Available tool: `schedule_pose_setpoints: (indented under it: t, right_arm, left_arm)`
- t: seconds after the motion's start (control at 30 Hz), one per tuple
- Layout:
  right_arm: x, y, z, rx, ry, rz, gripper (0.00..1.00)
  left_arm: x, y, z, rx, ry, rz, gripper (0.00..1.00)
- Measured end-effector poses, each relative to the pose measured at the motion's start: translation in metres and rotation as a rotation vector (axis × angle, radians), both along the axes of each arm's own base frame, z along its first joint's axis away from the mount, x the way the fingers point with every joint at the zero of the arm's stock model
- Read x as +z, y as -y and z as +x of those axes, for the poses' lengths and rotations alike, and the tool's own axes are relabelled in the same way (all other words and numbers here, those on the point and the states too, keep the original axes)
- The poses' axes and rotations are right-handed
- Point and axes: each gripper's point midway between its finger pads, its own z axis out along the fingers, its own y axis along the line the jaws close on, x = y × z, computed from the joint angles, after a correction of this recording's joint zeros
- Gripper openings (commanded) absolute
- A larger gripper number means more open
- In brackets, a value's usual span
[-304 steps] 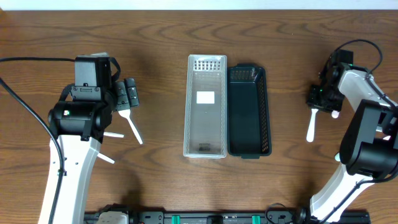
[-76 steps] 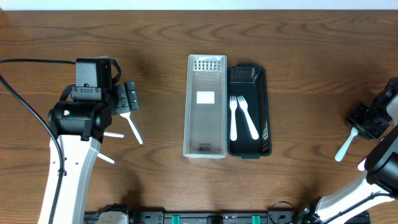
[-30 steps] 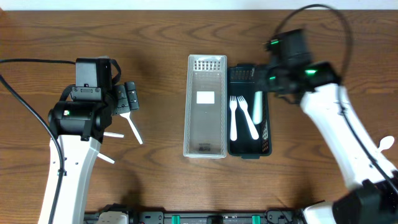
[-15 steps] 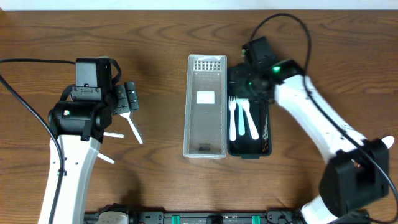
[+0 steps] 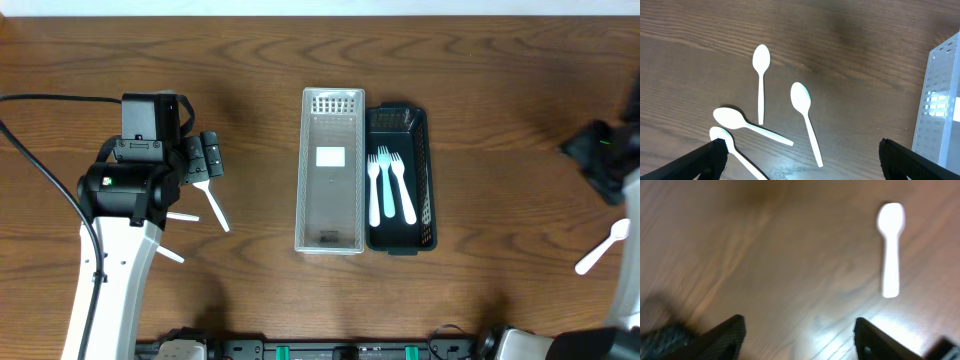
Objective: Pack container
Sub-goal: 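Move the right gripper to the white spoon and grasp it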
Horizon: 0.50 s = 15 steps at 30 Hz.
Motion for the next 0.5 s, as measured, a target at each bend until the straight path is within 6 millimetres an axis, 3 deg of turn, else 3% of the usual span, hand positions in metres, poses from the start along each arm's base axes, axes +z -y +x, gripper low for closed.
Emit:
schedule_pose_setpoints:
  t: [0.13, 0.27, 0.5]
  right_arm:
    - [-0.019, 0.050, -0.025, -0.123, -0.036, -0.001, 0.88]
    - [-0.056, 0.088, -0.044, -0.179, -0.106, 0.024, 0.96]
    - [-0.120, 0.117, -0.058, -0.121, -0.221, 0.113, 0.99]
  left_arm:
    - [0.000, 0.000, 0.000, 0.000, 0.000, 0.000, 0.98]
    - [0.000, 0.000, 0.000, 0.000, 0.000, 0.000, 0.98]
    - [0.000, 0.000, 0.000, 0.000, 0.000, 0.000, 0.98]
